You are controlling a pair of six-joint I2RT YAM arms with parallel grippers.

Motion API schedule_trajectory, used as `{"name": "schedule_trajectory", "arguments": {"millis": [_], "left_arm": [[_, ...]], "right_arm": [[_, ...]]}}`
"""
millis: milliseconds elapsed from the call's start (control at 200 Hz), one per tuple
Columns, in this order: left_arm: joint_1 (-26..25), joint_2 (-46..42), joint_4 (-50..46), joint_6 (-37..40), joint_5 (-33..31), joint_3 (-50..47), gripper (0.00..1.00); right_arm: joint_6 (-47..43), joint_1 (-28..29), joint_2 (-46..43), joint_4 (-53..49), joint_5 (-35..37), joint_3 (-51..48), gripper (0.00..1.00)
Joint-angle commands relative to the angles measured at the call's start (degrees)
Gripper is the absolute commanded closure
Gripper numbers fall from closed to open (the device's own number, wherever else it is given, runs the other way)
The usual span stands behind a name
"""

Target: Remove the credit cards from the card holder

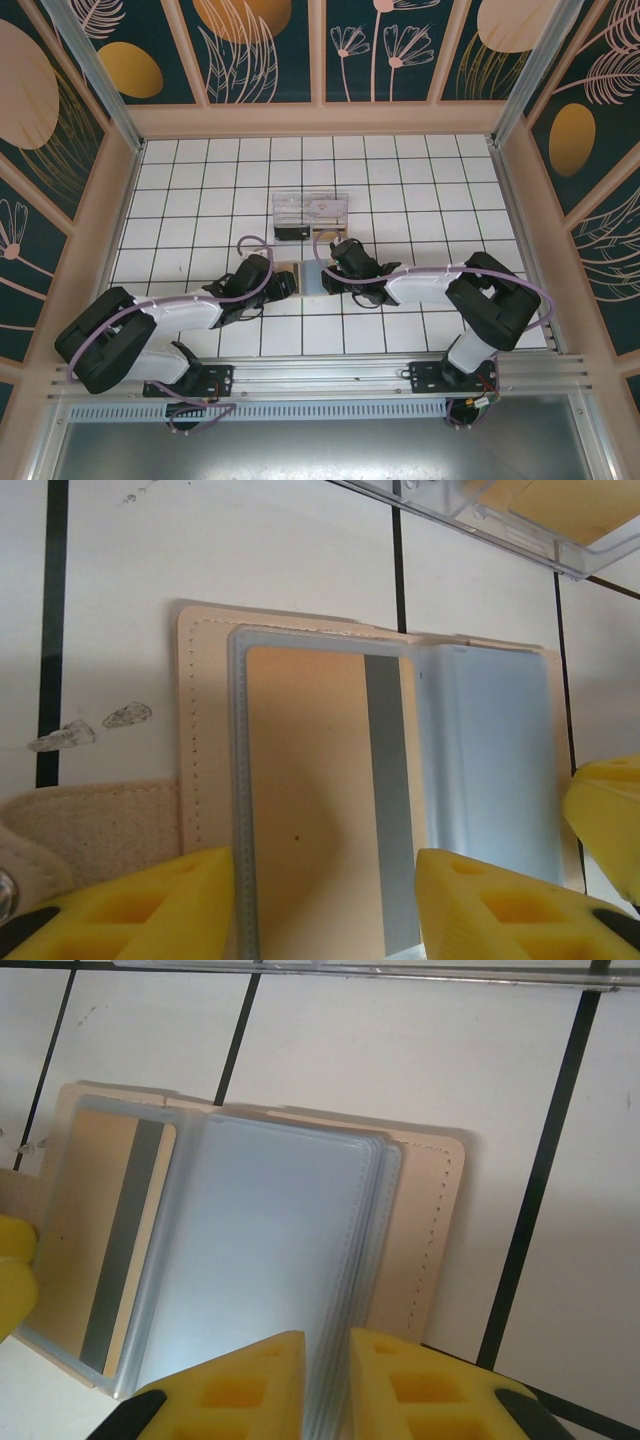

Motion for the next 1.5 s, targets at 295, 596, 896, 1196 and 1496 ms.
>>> {"name": "schedule_trajectory", "arguments": {"millis": [295, 596, 896, 1196, 1496], "left_arm": [[0.3, 2.4, 5.1, 1.3, 6.2, -0.8, 0.47], [0.2, 2.2, 7.2, 1.7, 8.5, -1.0, 0.41], [0.2, 2.6, 7.7, 1.4, 8.5, -1.0, 0.38], [0.3, 0.2, 3.6, 0.5, 2.9, -1.5, 0.5], [0.3, -2.9, -1.2, 2.5, -0.4, -0.9, 0.54]], "right_arm": [[0.4, 0.3, 2.9, -0.2, -1.6, 1.4, 0.79], [0.5, 0.3, 3.3, -0.3, -1.7, 1.6, 0.79], [0.7, 0.3, 2.4, -0.9, -1.4, 1.7, 0.79], [2.1, 0.2, -0.8, -0.9, -3.2, 4.7, 0.76], [4.6, 0.3, 1.9, -2.3, -3.9, 10.2, 0.75]]}}
